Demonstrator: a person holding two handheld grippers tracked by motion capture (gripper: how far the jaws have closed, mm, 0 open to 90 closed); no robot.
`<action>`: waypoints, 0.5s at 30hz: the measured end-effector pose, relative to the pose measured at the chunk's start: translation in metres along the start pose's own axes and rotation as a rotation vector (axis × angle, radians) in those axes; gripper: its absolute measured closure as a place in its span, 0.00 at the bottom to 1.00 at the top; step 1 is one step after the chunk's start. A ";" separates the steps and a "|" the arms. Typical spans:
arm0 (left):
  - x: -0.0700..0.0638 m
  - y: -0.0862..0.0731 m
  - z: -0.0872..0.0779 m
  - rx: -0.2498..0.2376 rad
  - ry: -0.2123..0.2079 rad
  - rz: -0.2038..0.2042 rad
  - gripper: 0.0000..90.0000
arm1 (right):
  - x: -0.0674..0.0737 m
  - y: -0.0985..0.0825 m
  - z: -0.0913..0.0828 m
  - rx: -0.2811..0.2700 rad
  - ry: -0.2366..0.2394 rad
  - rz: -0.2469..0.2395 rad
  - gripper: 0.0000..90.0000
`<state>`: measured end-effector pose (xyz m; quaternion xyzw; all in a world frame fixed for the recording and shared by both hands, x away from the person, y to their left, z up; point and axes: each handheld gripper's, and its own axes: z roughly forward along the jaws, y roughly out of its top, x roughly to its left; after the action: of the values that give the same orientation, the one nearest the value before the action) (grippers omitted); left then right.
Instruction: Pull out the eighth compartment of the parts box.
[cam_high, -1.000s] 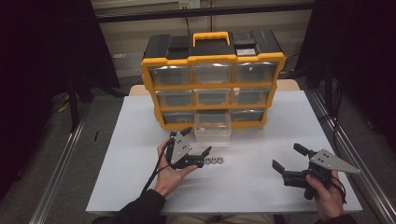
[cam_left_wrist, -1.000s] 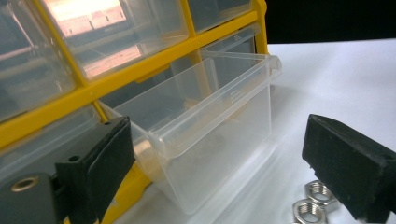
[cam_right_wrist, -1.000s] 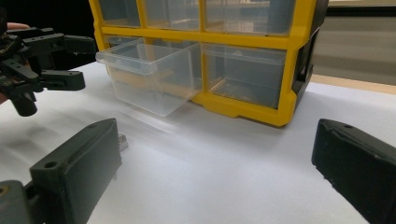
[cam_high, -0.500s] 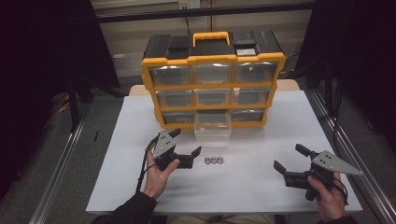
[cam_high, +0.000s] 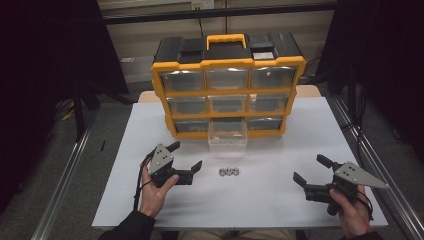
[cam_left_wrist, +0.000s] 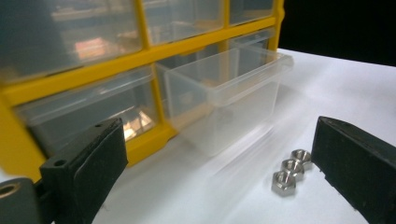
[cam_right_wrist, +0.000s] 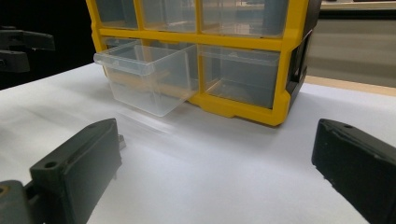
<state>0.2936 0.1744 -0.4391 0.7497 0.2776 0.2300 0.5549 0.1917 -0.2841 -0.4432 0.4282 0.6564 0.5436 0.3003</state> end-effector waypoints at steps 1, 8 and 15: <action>0.002 -0.001 -0.002 -0.010 -0.007 -0.012 0.04 | 0.000 0.000 0.000 0.000 0.002 -0.001 0.01; 0.012 -0.006 -0.021 0.007 0.030 -0.022 0.04 | 0.001 0.001 0.003 0.004 -0.001 -0.005 0.01; 0.017 -0.017 -0.045 0.014 0.067 -0.064 0.04 | 0.001 0.001 0.005 0.003 0.003 -0.010 0.01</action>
<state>0.2743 0.2209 -0.4420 0.7362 0.3215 0.2352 0.5471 0.1959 -0.2805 -0.4428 0.4245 0.6598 0.5419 0.3016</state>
